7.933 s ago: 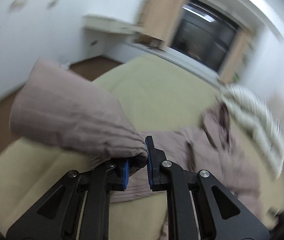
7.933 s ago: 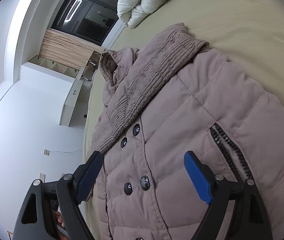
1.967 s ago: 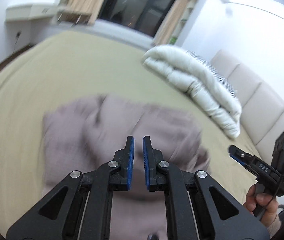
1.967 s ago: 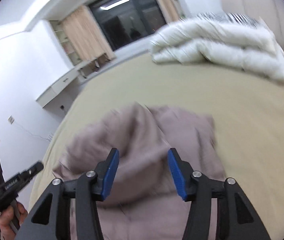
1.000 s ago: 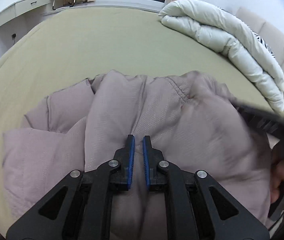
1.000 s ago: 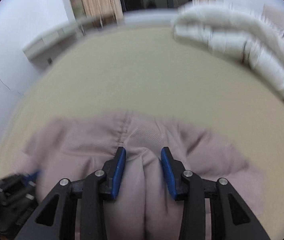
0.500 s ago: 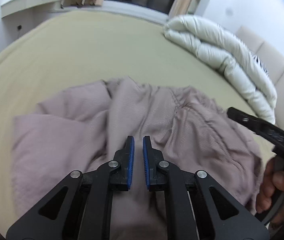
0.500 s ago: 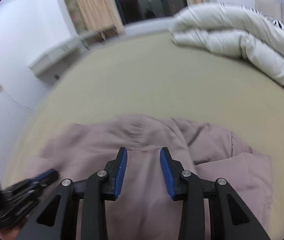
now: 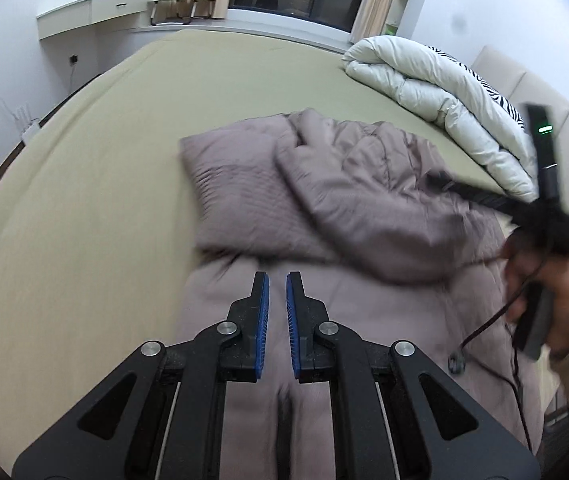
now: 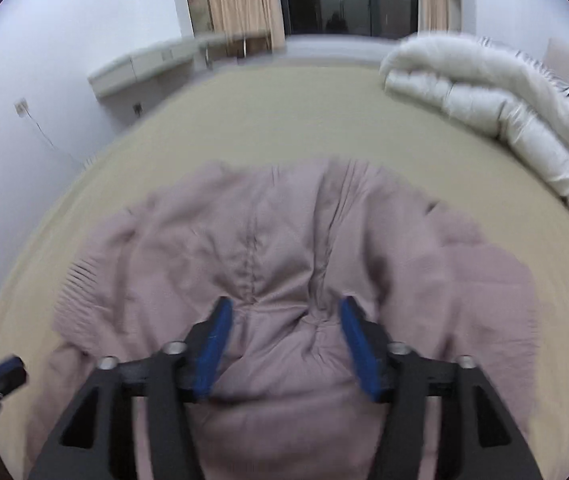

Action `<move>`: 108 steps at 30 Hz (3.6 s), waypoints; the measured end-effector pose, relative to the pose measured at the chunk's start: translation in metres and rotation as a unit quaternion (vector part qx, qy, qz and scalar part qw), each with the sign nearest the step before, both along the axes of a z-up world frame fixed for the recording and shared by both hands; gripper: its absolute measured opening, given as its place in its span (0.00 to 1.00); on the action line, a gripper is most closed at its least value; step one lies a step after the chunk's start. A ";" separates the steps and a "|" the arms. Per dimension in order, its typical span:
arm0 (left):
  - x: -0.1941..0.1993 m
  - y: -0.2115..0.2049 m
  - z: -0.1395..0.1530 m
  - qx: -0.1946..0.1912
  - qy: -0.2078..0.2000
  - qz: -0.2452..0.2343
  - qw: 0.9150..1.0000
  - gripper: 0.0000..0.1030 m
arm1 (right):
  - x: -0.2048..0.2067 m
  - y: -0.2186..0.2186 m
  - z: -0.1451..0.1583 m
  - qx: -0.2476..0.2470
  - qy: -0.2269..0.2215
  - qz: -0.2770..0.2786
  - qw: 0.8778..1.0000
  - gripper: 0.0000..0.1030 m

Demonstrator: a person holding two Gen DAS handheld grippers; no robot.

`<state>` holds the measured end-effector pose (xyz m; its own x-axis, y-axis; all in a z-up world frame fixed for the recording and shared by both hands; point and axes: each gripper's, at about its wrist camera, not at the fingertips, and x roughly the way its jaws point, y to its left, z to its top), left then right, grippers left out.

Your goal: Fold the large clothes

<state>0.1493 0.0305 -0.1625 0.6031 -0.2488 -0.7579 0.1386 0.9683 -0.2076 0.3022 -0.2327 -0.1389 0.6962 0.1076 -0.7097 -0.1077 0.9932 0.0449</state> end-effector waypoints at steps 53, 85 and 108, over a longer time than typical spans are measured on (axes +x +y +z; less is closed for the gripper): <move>-0.295 0.066 -0.093 0.044 0.214 -0.060 0.974 0.64 | -0.413 -0.216 -0.087 0.230 0.190 -0.127 0.946 0.80; -0.270 0.084 0.023 -0.145 0.128 -0.025 0.981 0.04 | -0.390 -0.178 0.010 0.322 0.051 -0.018 0.945 0.09; 0.056 0.100 0.148 -0.201 -0.030 0.026 0.979 0.04 | -0.081 -0.188 0.134 0.305 -0.087 -0.063 0.946 0.08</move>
<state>0.2054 0.1307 -0.0146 0.6633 -0.4869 -0.5684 0.1144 0.8165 -0.5659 0.2212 -0.4207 -0.0050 0.8314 0.3684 -0.4160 -0.0489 0.7943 0.6056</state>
